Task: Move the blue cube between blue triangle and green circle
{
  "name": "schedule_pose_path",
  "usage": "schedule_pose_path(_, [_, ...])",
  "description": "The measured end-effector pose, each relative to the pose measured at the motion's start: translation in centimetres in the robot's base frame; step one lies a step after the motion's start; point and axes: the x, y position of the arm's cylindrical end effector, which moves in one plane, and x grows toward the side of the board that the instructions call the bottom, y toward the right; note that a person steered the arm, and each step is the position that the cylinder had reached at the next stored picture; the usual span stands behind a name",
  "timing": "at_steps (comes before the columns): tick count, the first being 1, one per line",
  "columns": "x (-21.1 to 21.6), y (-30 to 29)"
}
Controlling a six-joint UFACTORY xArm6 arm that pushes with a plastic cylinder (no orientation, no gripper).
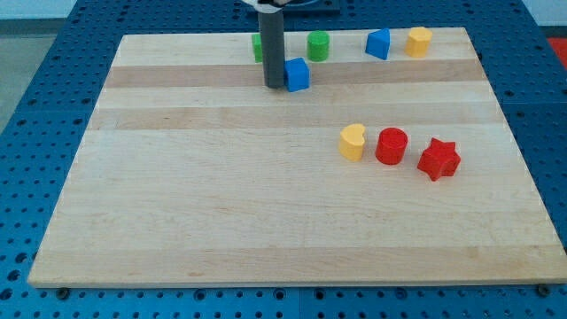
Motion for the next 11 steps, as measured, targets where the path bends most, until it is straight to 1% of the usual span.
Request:
schedule_pose_path(4, [-0.1,7.5])
schedule_pose_path(7, [-0.1,10.2])
schedule_pose_path(9, [-0.3,10.8])
schedule_pose_path(11, [-3.6,11.3])
